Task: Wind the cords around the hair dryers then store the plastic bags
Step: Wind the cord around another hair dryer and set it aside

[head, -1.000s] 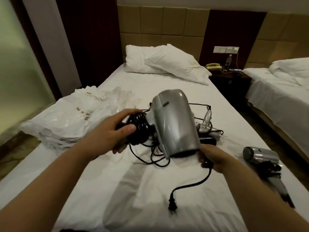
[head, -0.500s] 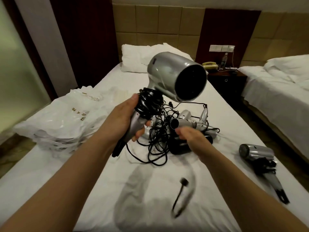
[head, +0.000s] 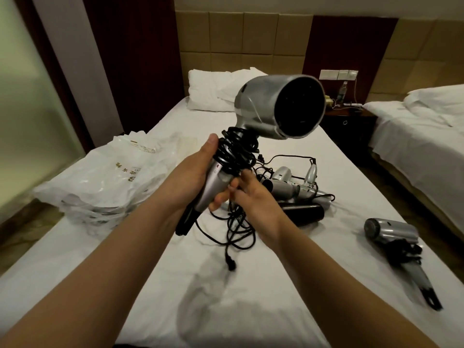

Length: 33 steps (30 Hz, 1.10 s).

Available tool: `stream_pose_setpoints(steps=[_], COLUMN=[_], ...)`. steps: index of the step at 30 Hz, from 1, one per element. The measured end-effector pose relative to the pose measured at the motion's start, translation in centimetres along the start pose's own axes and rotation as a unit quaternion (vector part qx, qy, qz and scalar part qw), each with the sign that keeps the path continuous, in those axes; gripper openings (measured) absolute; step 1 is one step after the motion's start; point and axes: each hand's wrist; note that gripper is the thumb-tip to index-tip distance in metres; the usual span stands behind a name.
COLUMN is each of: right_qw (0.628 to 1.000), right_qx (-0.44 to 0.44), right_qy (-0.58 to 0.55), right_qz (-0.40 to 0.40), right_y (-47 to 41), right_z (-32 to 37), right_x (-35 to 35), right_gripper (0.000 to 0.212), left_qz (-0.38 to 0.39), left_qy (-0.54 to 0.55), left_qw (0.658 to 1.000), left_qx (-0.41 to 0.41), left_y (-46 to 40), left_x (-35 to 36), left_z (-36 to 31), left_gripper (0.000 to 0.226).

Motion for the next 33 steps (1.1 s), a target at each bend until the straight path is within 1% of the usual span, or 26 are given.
stream_pose_setpoints(steps=[1,2,3,4,5,7,9,11,12,13,14,16,17,18,20,23,25,27,28,30,33], right_qw=[0.996,0.989,0.982,0.979,0.981,0.991,0.992,0.973,0.962,0.951,0.931,0.876,0.856,0.843,0.824,0.790,0.772,0.759,0.743,0.699,0.642], right_qx=[0.005,0.011,0.026,0.048,0.071,0.098,0.111,0.088,0.078,0.078,0.080,0.074,0.074,0.073,0.059,0.048,0.061,0.079,0.073,0.025,-0.037], right_qy=[-0.083,-0.148,-0.188,-0.198,-0.182,-0.086,0.055,0.210,0.257,0.293,0.341,0.446,0.475,0.493,0.521,0.550,0.564,0.578,0.602,0.671,0.740], right_qz=[0.021,0.024,0.020,0.012,0.012,0.022,0.034,0.039,0.046,0.068,0.102,0.170,0.191,0.201,0.215,0.264,0.288,0.289,0.281,0.246,0.199], right_y=[0.2,0.4,0.6,0.7,0.8,1.1,1.6,2.2,2.4,2.7,3.0,3.8,4.1,4.2,4.3,4.3,4.1,3.6,3.2,2.4,1.3], right_z=[0.4,0.8,1.1,1.1,1.0,0.4,-1.0,-1.9,-2.2,-2.0,-1.8,-1.3,-0.9,-0.3,1.0,2.6,3.9,5.2,5.8,6.6,7.1], right_x=[0.1,0.0,-0.2,-0.5,-0.8,-1.3,-1.8,-2.3,-2.5,-2.6,-2.6,-2.3,-2.1,-1.9,-2.2,-2.8,-3.7,-4.8,-5.3,-6.1,-6.8], right_gripper=[0.013,0.019,0.026,0.030,0.031,0.031,0.033,0.033,0.031,0.027,0.025,0.025,0.024,0.022,0.023,0.022,0.018,0.011,0.013,0.020,0.018], left_qz=[0.000,-0.006,-0.018,-0.030,-0.040,-0.045,-0.037,-0.034,-0.028,-0.023,-0.022,-0.040,-0.056,-0.067,-0.056,-0.038,-0.041,-0.037,-0.030,-0.004,0.062], left_qy=[-0.011,-0.027,-0.044,-0.055,-0.059,-0.046,-0.046,-0.136,-0.204,-0.268,-0.321,-0.396,-0.429,-0.464,-0.557,-0.691,-0.739,-0.764,-0.773,-0.792,-0.803], left_qw=[1.000,1.000,0.999,0.998,0.997,0.998,0.997,0.989,0.977,0.962,0.947,0.917,0.902,0.883,0.829,0.722,0.672,0.644,0.633,0.608,0.584], left_qx=[0.004,0.008,0.011,0.010,0.001,-0.025,-0.046,-0.055,-0.050,-0.038,-0.024,0.004,0.011,0.014,0.015,0.023,0.022,0.025,0.035,0.061,0.102], left_y=[0.1,0.2,0.3,0.4,0.3,0.4,0.5,0.9,1.1,1.3,1.2,0.8,0.5,0.3,0.2,0.1,-0.1,-0.4,-0.4,-0.3,-0.3], left_x=[0.0,0.0,0.0,0.0,-0.2,-0.6,-1.2,-1.8,-1.9,-1.9,-2.0,-2.3,-2.6,-2.8,-2.8,-2.3,-2.3,-2.4,-2.4,-2.2,-1.9], left_z=[-0.2,-0.4,-0.6,-0.7,-0.6,-0.4,-0.1,0.4,0.8,1.2,1.7,2.6,2.9,3.1,3.6,4.4,4.8,5.1,5.3,5.4,5.5], left_gripper=[0.066,0.065,0.064,0.062,0.058,0.044,0.030,0.030,0.033,0.036,0.041,0.053,0.058,0.059,0.059,0.064,0.066,0.066,0.064,0.061,0.064])
Point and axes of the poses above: each hand's wrist, its own y-axis away from the middle knuckle, its own x-axis out of the palm, z = x × y, and after that the axes turned 13 degrees about y, right-handed
